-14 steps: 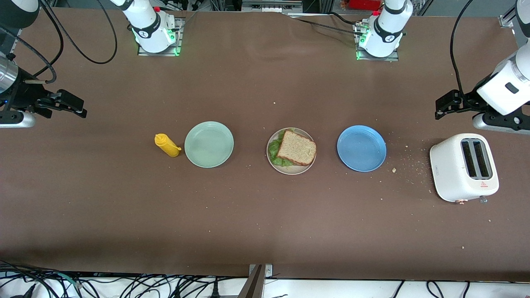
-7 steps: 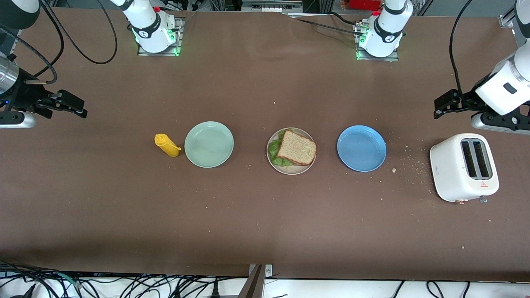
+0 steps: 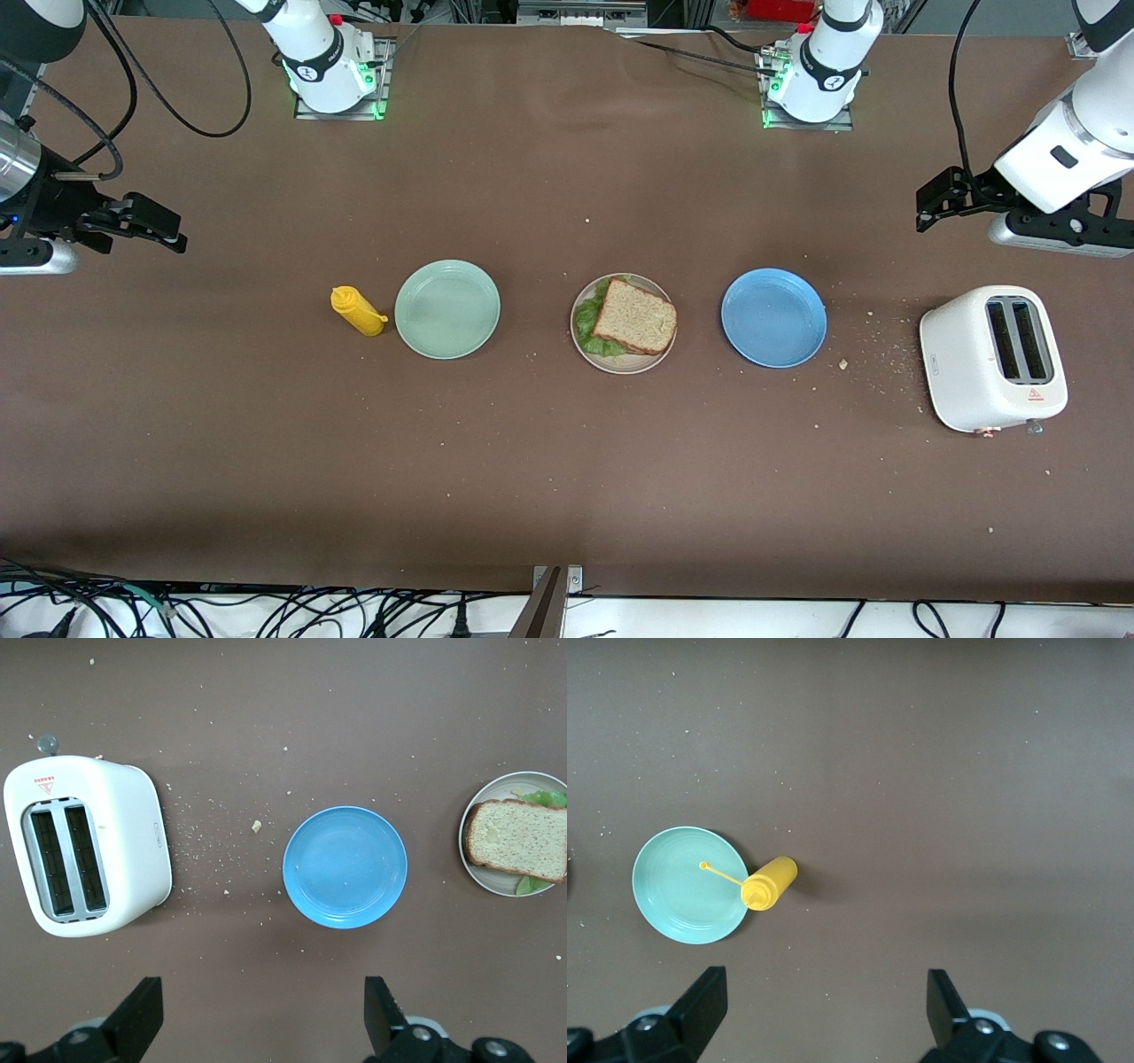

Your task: Make sandwich in beige plate with both arms

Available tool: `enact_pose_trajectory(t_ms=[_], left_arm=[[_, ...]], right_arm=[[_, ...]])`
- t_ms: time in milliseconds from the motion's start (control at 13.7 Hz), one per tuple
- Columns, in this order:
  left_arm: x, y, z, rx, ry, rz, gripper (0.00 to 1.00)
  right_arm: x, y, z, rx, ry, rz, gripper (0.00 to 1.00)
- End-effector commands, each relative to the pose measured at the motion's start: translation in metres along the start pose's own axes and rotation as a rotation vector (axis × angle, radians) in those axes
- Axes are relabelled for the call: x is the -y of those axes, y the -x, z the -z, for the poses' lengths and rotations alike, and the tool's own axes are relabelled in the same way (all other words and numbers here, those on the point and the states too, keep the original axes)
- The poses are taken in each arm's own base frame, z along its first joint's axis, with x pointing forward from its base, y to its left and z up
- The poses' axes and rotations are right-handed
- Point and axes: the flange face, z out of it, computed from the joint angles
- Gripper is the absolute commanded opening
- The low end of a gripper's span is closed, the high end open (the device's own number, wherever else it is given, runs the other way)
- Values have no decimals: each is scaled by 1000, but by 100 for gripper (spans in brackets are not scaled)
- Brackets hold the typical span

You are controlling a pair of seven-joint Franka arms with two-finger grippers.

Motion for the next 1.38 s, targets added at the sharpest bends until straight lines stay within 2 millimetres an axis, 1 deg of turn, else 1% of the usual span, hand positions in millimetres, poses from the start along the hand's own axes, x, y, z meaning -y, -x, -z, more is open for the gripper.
enact_pose_trajectory(t_ms=[0, 218, 509, 582, 1310], left_arm=[[5, 1, 1, -14, -22, 12, 100], [4, 1, 1, -12, -20, 7, 100], [-8, 1, 3, -16, -25, -8, 100], [-3, 1, 3, -17, -24, -2, 100], [-1, -1, -1, -8, -18, 9, 100]], right_arm=[[1, -3, 3, -6, 14, 3, 100], [1, -4, 4, -17, 14, 3, 100], [1, -4, 5, -19, 15, 1, 100], [1, -4, 5, -19, 15, 1, 100], [1, -4, 5, -19, 15, 1, 100]])
